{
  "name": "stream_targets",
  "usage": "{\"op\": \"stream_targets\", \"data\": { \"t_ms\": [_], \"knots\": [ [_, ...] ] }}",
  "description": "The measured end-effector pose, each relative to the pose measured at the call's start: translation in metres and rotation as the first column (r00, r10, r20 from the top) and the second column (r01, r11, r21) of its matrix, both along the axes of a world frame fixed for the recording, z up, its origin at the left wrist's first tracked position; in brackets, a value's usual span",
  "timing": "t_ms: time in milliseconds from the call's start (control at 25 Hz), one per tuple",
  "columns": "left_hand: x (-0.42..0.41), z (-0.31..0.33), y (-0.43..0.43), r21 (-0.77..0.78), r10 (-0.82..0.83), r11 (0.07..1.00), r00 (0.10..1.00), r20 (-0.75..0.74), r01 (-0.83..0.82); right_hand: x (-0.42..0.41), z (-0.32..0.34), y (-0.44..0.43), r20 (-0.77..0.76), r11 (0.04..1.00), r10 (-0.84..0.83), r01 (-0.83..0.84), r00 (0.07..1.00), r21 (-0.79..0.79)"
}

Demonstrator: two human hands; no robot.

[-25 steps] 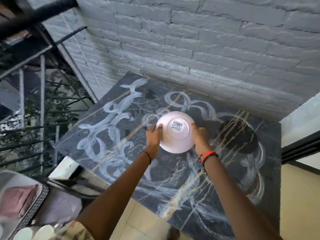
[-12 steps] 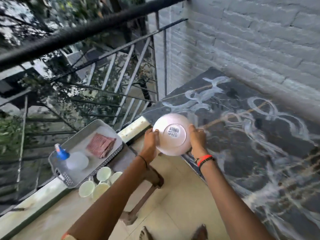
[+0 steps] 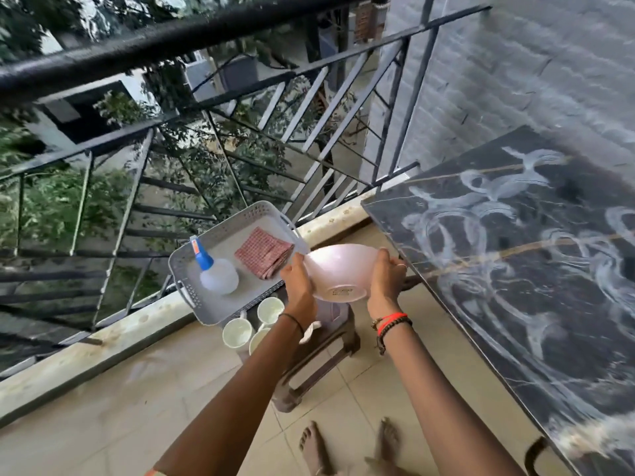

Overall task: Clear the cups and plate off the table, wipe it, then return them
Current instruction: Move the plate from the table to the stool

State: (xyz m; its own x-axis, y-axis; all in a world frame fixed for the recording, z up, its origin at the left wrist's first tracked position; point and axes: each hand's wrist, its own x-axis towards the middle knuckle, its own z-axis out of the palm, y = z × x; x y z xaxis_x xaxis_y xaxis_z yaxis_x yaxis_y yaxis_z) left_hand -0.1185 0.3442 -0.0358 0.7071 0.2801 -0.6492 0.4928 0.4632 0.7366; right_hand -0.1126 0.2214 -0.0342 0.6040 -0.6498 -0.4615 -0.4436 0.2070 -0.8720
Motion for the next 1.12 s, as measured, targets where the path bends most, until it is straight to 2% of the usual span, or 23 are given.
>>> {"op": "stream_targets", "data": {
  "t_ms": [80,200,400,520,600,720,880,1000,1120],
  "knots": [
    [0.001,-0.01,0.01,0.037,0.046,0.998,0.999,0.026,-0.047,0.001,-0.014,0.008,-0.042,0.995,0.02,-0.015,0.999,0.095],
    [0.001,-0.022,0.017,0.083,0.036,0.996,0.998,0.055,-0.041,0.007,-0.035,0.011,-0.09,0.986,0.062,-0.047,0.994,0.157],
    [0.017,-0.055,0.025,0.067,-0.006,0.998,0.998,0.058,0.002,0.018,-0.063,0.002,-0.16,0.953,0.198,-0.152,0.967,0.262],
    [0.024,-0.066,0.03,0.075,-0.078,0.995,0.994,0.07,0.073,0.019,-0.073,-0.006,-0.172,0.891,0.33,-0.246,0.928,0.382],
    [0.023,-0.077,0.034,0.142,-0.179,0.975,0.981,0.07,0.168,0.02,-0.081,-0.009,-0.15,0.837,0.397,-0.29,0.906,0.464],
    [0.02,-0.088,0.037,0.291,-0.321,0.908,0.947,0.02,0.302,0.022,-0.091,-0.012,-0.126,0.798,0.474,-0.365,0.871,0.48],
    [0.024,-0.102,0.038,0.439,-0.487,0.761,0.868,-0.099,0.477,0.023,-0.112,-0.016,-0.141,0.806,0.506,-0.408,0.851,0.428],
    [0.028,-0.111,0.034,0.556,-0.543,0.621,0.815,-0.202,0.552,0.02,-0.134,-0.021,-0.12,0.81,0.5,-0.415,0.858,0.414],
    [0.03,-0.12,0.031,0.616,-0.523,0.551,0.808,-0.272,0.563,0.016,-0.154,-0.022,-0.088,0.821,0.482,-0.414,0.872,0.392]
  ]
}}
